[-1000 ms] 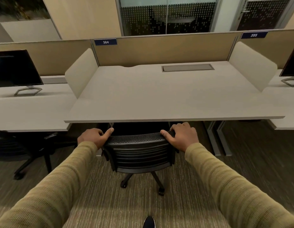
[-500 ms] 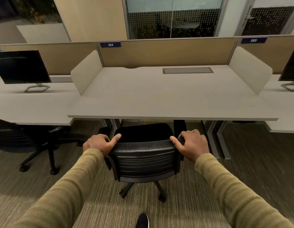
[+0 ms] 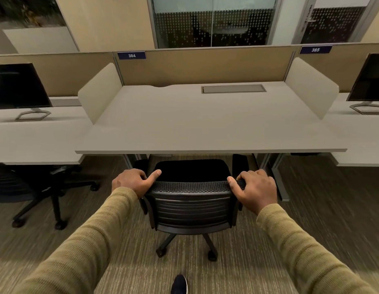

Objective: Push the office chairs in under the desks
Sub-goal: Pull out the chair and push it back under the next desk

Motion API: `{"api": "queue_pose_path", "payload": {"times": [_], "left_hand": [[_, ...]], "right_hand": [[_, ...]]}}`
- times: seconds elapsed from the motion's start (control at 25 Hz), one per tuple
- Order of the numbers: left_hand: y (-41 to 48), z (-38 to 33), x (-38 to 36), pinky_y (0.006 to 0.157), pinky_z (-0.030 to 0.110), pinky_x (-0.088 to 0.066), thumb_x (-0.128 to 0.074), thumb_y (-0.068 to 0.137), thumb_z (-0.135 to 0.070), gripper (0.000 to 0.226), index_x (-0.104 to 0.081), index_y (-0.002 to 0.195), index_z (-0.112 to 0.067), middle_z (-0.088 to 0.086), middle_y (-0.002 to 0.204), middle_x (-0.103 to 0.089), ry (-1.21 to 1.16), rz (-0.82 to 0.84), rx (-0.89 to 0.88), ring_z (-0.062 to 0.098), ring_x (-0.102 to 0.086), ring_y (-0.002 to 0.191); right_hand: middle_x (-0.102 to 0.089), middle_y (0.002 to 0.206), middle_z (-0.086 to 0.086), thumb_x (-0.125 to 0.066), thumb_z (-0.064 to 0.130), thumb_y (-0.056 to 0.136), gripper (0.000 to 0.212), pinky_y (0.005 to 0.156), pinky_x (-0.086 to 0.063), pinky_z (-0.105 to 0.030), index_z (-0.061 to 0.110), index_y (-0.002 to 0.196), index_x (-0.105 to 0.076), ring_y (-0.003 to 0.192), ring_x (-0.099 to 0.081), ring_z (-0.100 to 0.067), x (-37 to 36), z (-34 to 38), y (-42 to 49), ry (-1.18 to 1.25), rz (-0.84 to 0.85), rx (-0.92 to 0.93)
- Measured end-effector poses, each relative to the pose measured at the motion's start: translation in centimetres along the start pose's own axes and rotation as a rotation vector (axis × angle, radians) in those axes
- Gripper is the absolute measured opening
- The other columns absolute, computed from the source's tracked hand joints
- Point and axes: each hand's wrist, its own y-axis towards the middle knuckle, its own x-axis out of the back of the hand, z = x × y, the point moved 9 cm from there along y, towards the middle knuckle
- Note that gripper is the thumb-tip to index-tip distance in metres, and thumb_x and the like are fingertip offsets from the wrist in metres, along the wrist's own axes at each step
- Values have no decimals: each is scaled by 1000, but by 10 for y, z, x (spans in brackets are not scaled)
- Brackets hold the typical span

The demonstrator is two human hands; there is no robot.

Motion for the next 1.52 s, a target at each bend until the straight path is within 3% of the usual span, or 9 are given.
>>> {"api": "queue_pose_path", "payload": {"times": [0.32, 0.56, 0.84, 1.16, 1.52], "left_hand": [[30, -44, -13, 77, 36, -56, -18, 76, -94, 86, -68, 70, -25, -5, 67, -67, -28, 34, -21, 14, -62, 68], [66, -70, -24, 71, 33, -54, -13, 77, -92, 88, -69, 73, -24, -2, 67, -67, -33, 66, -54, 15, -63, 66], [105, -96, -30, 73, 34, -55, -6, 70, -94, 95, -70, 81, -24, -2, 74, -68, -18, 87, -67, 17, -62, 70], [149, -115, -37, 58, 28, -44, -14, 78, -90, 84, -65, 69, -23, -2, 66, -64, -11, 33, -72, 17, -59, 65], [189, -121, -38, 61, 30, -42, -14, 78, -88, 82, -65, 71, -24, -2, 69, -64, -2, 22, -71, 16, -58, 67]], "right_hand": [[-60, 71, 9, -25, 72, 84, 56, 69, -34, -35, 31, 74, -61, 83, -54, -20, 0, -42, 37, -39, -12, -37], [-57, 76, 9, -20, 76, 80, 59, 74, -37, -37, 32, 77, -60, 83, -47, -18, -12, -66, 80, -75, 63, -78], [-59, 76, 4, -22, 74, 81, 62, 70, -38, -37, 28, 81, -64, 82, -51, -21, -18, -83, 116, -122, 46, -70], [-63, 84, 2, -16, 73, 81, 67, 72, -38, -38, 28, 90, -66, 87, -53, -25, -34, -102, 164, -146, 73, -59], [-62, 78, 3, -22, 70, 85, 61, 68, -33, -36, 28, 85, -66, 79, -48, -22, -46, -107, 193, -163, 55, -72]]}}
